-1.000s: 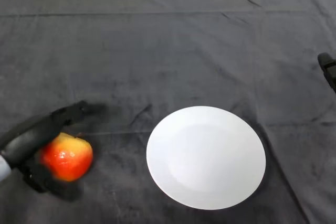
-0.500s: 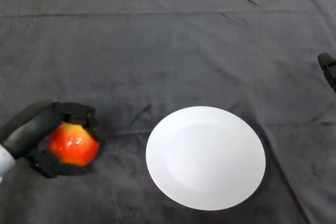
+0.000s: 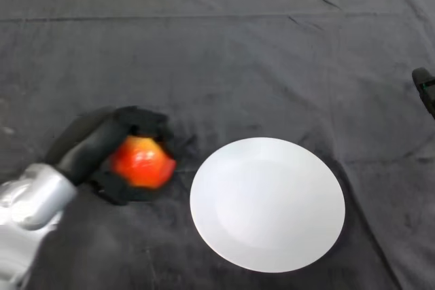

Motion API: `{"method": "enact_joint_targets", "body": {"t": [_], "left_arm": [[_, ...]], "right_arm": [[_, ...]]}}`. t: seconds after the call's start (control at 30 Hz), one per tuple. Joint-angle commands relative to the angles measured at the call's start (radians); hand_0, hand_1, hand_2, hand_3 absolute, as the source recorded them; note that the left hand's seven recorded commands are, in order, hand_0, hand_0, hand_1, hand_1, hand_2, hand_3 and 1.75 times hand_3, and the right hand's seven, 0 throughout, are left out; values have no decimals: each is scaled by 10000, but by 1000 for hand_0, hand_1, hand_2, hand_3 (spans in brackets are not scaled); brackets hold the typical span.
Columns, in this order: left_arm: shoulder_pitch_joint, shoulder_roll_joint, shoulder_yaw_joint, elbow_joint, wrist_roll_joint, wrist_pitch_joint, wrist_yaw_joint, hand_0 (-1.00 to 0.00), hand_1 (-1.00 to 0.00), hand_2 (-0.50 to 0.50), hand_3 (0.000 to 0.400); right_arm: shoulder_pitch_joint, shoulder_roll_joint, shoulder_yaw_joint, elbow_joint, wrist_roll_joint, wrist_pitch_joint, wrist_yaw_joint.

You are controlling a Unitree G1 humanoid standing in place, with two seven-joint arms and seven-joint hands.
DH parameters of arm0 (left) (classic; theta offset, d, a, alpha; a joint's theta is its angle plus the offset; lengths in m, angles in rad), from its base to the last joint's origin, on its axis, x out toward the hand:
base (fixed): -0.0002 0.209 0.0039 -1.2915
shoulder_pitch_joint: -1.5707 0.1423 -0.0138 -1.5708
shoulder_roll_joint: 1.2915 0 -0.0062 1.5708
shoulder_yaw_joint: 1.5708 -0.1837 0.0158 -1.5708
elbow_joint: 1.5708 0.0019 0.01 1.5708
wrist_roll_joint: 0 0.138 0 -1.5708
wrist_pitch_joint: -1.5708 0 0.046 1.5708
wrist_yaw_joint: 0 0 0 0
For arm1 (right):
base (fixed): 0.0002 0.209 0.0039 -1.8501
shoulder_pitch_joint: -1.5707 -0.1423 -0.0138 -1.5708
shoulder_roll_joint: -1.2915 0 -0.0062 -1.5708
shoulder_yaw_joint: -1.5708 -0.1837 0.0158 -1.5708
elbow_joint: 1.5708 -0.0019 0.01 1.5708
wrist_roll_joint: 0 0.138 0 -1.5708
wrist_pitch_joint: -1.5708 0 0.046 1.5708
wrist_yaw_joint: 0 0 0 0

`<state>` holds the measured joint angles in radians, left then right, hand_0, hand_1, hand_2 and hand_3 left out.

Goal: Move the apple to the plate

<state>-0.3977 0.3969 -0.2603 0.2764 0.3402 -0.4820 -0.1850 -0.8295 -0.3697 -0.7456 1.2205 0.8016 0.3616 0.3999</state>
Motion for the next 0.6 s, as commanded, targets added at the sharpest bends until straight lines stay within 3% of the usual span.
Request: {"method": "enact_joint_targets", "body": {"t": [0.03, 0.6], "left_arm": [[-622, -30, -364, 217, 284, -292, 106, -1000, -1000, 0, 400], [-2609, -1077, -1997, 3183, -99, -1462, -342, -1000, -1000, 0, 400]], "right_arm": [[-44, -128, -227, -325, -49, 40, 97], [-67, -146, -253, -278, -62, 45, 112]]}}
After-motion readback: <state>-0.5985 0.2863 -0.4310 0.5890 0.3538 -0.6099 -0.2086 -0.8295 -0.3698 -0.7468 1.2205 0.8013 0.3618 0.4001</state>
